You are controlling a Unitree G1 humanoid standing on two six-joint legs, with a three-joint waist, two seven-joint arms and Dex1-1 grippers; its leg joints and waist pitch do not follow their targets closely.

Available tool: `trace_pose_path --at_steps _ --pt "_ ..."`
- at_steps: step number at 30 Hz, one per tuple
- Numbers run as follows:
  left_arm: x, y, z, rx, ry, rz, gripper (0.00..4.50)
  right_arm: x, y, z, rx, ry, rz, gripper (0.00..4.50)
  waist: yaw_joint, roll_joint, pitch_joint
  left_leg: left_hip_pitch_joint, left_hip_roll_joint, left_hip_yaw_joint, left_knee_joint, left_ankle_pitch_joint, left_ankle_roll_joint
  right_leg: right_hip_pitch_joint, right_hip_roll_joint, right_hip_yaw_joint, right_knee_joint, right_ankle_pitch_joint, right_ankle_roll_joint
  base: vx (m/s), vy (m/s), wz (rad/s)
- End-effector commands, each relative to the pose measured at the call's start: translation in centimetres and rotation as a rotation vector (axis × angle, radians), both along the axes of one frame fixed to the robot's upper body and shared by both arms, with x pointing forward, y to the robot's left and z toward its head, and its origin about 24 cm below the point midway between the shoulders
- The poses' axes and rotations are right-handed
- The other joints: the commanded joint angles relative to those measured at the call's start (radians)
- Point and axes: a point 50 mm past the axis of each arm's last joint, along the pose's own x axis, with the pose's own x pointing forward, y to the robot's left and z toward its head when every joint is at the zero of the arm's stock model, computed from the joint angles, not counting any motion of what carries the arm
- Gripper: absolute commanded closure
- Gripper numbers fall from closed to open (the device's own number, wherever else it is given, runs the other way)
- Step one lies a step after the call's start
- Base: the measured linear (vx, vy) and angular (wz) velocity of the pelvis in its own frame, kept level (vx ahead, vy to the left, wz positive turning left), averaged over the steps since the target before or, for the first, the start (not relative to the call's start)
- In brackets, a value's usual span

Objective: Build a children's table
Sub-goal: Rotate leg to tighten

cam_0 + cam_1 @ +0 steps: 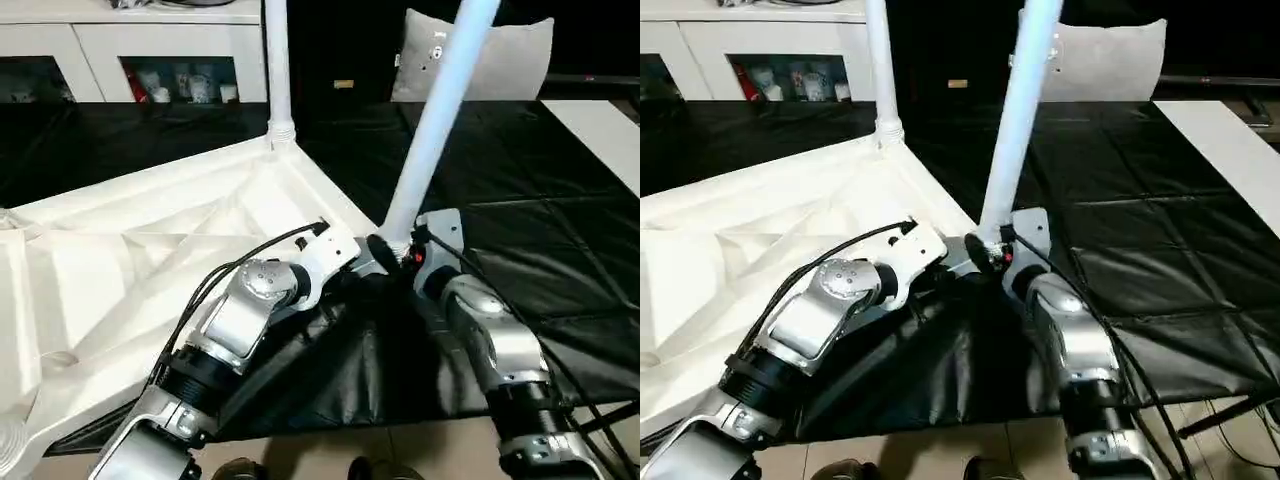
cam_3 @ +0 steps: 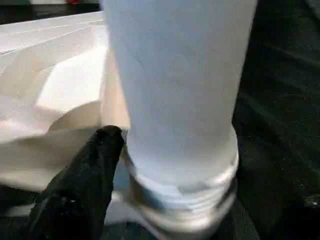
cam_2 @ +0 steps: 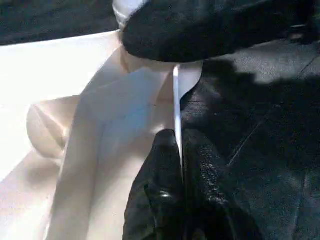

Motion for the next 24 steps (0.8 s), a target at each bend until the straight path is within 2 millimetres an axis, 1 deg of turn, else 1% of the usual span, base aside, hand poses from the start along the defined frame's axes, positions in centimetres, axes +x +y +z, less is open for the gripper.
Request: trace_pose_path --at_steps 1,2,3,4,5,6,7,8,9,10,11,12,13,14,16,17,18,19,20,21,22,23,24 --pt "0.5 1.1 0.0 0.033 -0.033 0.001 4.50 -0.8 0.2 -0.2 0.021 -0.002 0.092 0.57 0.005 0.000 -0.062 0.005 0.065 -0.032 -0.073 -0.253 0.055 0.040 -0.106 0.063 -0.093 -0.412 -0.122 0.000 0.000 0.00" --pt "0.4 1.5 -0.1 0.039 -0.027 -0.015 4.50 -1.0 -0.3 0.1 0.017 -0.019 0.112 0.49 0.006 0.000 -0.062 0.001 0.064 -0.031 -0.073 -0.251 0.058 0.042 -0.107 0.062 -0.094 -0.423 -0.117 0.000 0.000 0.00" --pt "0.4 1.6 -0.1 0.042 -0.024 -0.022 4.50 -1.0 -0.5 0.2 0.014 -0.028 0.121 0.49 0.008 -0.001 -0.062 0.003 0.065 -0.031 -0.073 -0.248 0.060 0.042 -0.109 0.062 -0.097 -0.442 -0.106 0.000 0.000 0.00" --pt "0.3 2.0 -0.2 0.047 -0.017 -0.039 4.50 -1.2 -0.9 0.5 0.008 -0.045 0.142 0.25 0.005 -0.001 -0.063 -0.001 0.064 -0.031 -0.072 -0.235 0.062 0.044 -0.107 0.060 -0.096 -0.441 -0.107 0.000 0.000 0.00" --pt "0.1 2.3 -0.3 0.060 -0.007 -0.077 4.50 -1.4 -1.6 0.9 0.003 -0.071 0.183 0.25 0.007 -0.001 -0.066 0.000 0.065 -0.030 -0.070 -0.221 0.067 0.043 -0.108 0.061 -0.096 -0.426 -0.109 0.000 0.000 0.00" --pt "0.1 2.3 -0.3 0.060 -0.007 -0.077 4.50 -1.4 -1.6 0.9 0.003 -0.071 0.183 0.25 0.008 -0.001 -0.066 -0.001 0.065 -0.029 -0.070 -0.214 0.071 0.044 -0.107 0.060 -0.094 -0.414 -0.112 0.000 0.000 0.00" --pt "-0.1 2.7 -0.5 0.072 0.003 -0.123 4.50 -1.7 -2.2 1.3 -0.007 -0.092 0.235 0.06 0.009 -0.001 -0.068 -0.002 0.067 -0.028 -0.069 -0.189 0.075 0.043 -0.104 0.061 -0.088 -0.370 -0.124 0.000 0.000 0.00" --pt "-0.4 3.0 -0.6 0.083 0.019 -0.173 4.50 -1.9 -2.8 1.6 -0.024 -0.104 0.286 0.02 0.010 0.004 -0.069 -0.005 0.068 -0.029 -0.069 -0.177 0.082 0.046 -0.103 0.059 -0.082 -0.336 -0.134 0.000 0.000 0.00" --pt "-0.5 3.1 -0.6 0.088 0.024 -0.194 4.50 -2.0 -3.0 1.7 -0.031 -0.108 0.308 0.02 0.012 0.003 -0.072 -0.004 0.068 -0.029 -0.067 -0.173 0.088 0.047 -0.103 0.059 -0.082 -0.319 -0.138 0.000 0.000 0.00" --pt "-0.7 3.4 -0.7 0.102 0.036 -0.241 4.50 -2.3 -3.4 1.9 -0.048 -0.111 0.354 0.02 0.013 0.003 -0.072 -0.004 0.070 -0.028 -0.067 -0.164 0.091 0.047 -0.104 0.061 -0.078 -0.296 -0.144 0.000 0.000 0.00" --pt "-1.2 3.7 -0.8 0.120 0.058 -0.311 4.50 -2.5 -3.9 2.1 -0.071 -0.109 0.409 0.02 0.014 0.004 -0.073 -0.004 0.071 -0.026 -0.065 -0.146 0.099 0.047 -0.100 0.061 -0.071 -0.248 -0.161 0.000 0.000 0.00" --pt "-1.5 3.8 -1.0 0.131 0.072 -0.355 4.50 -2.6 -4.2 2.2 -0.085 -0.106 0.441 0.02 0.018 0.004 -0.076 -0.004 0.070 -0.026 -0.063 -0.134 0.110 0.049 -0.101 0.060 -0.068 -0.220 -0.174 0.000 0.000 0.00" --pt "-1.6 3.9 -1.0 0.141 0.073 -0.388 4.50 -2.6 -4.4 2.3 -0.089 -0.101 0.459 0.02 0.018 0.003 -0.074 -0.005 0.071 -0.024 -0.064 -0.127 0.112 0.048 -0.100 0.061 -0.064 -0.198 -0.189 0.000 0.000 0.00" --pt "-1.9 4.2 -1.1 0.165 0.087 -0.454 4.50 -2.5 -4.8 2.6 -0.116 -0.108 0.497 0.02 0.020 0.005 -0.076 -0.004 0.072 -0.024 -0.063 -0.122 0.115 0.049 -0.102 0.060 -0.064 -0.188 -0.199 0.000 0.000 0.00" --pt "-2.2 4.4 -1.1 0.192 0.096 -0.522 4.50 -2.5 -5.1 3.0 -0.152 -0.117 0.542 0.02 0.024 0.006 -0.077 -0.002 0.074 -0.025 -0.063 -0.124 0.116 0.048 -0.103 0.060 -0.063 -0.187 -0.205 0.000 0.000 0.00" --pt "-2.2 4.5 -1.0 0.198 0.097 -0.538 4.50 -2.5 -5.1 3.0 -0.160 -0.119 0.557 0.02 0.030 0.007 -0.075 0.001 0.078 -0.023 -0.064 -0.122 0.112 0.046 -0.103 0.061 -0.060 -0.178 -0.213 0.000 0.000 0.00" --pt "-2.4 4.7 -1.0 0.205 0.107 -0.578 4.50 -2.6 -5.1 3.2 -0.166 -0.115 0.611 0.02 0.033 0.004 -0.075 0.001 0.078 -0.023 -0.064 -0.125 0.112 0.045 -0.102 0.061 -0.060 -0.180 -0.215 0.000 0.000 0.00" --pt "-2.4 4.7 -1.0 0.205 0.107 -0.578 4.50 -2.6 -5.1 3.2 -0.166 -0.115 0.611 0.02 0.039 0.006 -0.076 0.002 0.078 -0.023 -0.064 -0.131 0.109 0.047 -0.104 0.061 -0.058 -0.187 -0.215 0.000 0.000 0.00" --pt "-2.4 4.8 -0.9 0.208 0.115 -0.601 4.50 -2.7 -5.1 3.3 -0.167 -0.112 0.644 0.02 0.039 0.006 -0.075 0.001 0.080 -0.023 -0.065 -0.132 0.108 0.047 -0.104 0.061 -0.059 -0.188 -0.215 0.000 0.000 0.00" --pt "-2.6 4.9 -0.8 0.213 0.121 -0.642 4.50 -2.8 -4.9 3.5 -0.165 -0.107 0.700 0.02 0.042 0.004 -0.073 0.002 0.077 -0.023 -0.066 -0.153 0.099 0.047 -0.105 0.060 -0.063 -0.224 -0.210 0.000 0.000 0.00" --pt "-2.6 5.0 -0.6 0.219 0.127 -0.680 4.50 -3.0 -4.8 3.5 -0.164 -0.094 0.754 0.02 0.043 0.004 -0.073 0.001 0.078 -0.022 -0.066 -0.156 0.095 0.048 -0.106 0.061 -0.064 -0.234 -0.206 0.000 0.000 0.00" --pt "-2.6 5.0 -0.6 0.219 0.127 -0.680 4.50 -3.0 -4.8 3.5 -0.164 -0.094 0.754 0.02 0.045 0.003 -0.072 0.001 0.077 -0.021 -0.065 -0.161 0.093 0.048 -0.106 0.061 -0.066 -0.254 -0.198 0.000 0.000 0.00" --pt "-2.7 5.1 -0.4 0.223 0.129 -0.711 4.50 -3.1 -4.6 3.5 -0.168 -0.082 0.803 0.29 0.046 0.004 -0.072 0.003 0.078 -0.021 -0.066 -0.163 0.090 0.047 -0.106 0.061 -0.066 -0.262 -0.197 0.000 0.000 0.00"
